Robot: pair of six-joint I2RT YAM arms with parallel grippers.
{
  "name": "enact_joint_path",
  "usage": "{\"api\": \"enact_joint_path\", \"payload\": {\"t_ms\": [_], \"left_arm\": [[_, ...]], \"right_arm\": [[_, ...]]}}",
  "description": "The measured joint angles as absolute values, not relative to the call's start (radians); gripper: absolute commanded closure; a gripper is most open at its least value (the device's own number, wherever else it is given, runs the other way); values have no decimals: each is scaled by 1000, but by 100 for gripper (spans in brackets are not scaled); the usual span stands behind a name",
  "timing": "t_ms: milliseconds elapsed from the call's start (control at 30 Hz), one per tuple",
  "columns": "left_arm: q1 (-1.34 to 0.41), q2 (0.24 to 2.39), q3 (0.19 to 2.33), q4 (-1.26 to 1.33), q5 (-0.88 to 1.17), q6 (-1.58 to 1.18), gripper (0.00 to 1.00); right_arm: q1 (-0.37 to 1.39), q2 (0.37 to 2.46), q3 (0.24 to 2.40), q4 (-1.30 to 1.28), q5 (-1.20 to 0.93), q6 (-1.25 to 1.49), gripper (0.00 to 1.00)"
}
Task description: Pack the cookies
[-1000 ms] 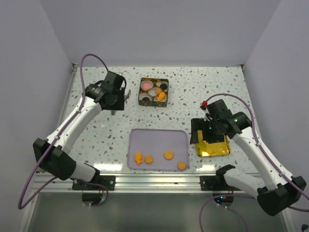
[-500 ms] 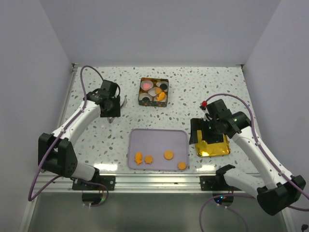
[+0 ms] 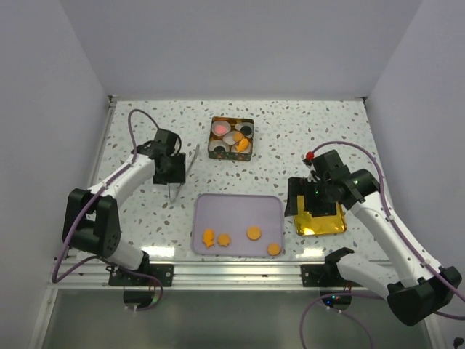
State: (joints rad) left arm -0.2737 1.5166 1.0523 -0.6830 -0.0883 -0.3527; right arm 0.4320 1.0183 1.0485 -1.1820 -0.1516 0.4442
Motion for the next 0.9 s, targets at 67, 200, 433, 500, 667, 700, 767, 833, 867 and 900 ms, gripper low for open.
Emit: {"api": "enact_joint_path", "payload": {"t_ms": [67,200,433,500,667,700,767,833,867,900], "left_arm": [[-270,1520,1037,-673,-78,-350,33],[-268,1528,1016,-652,-58,-347,32],[-268,1535,1005,-645,-51,-337,31],[-268,1535,1010,-653,-51,-334,30],[-266,1518,1096,-706,-52,-329,29],[-266,1509,1124,-717,-51,-329,29],[-265,1484,1171,-730,-48,-329,29],[-264,1451,1217,-745,-45,-329,29],[-264,1434,1234,-751,-44,-329,29],[-263,1417,1250,-760,-44,-329,29]], "right_arm": [[432,1018,1048,-1182,-149,449,1],[432,1024,1048,-1181,-148,456,1],[432,1097,1045,-1161,-106,462,1],[432,1131,1038,-1146,-83,466,2],[432,1229,1015,-1089,-33,487,24],[432,1252,1011,-1071,-17,491,26],[432,1301,1010,-1045,10,500,35],[432,1361,1008,-1016,37,507,45],[432,1392,1006,-1000,47,513,48],[432,1423,1003,-984,60,516,50]]}}
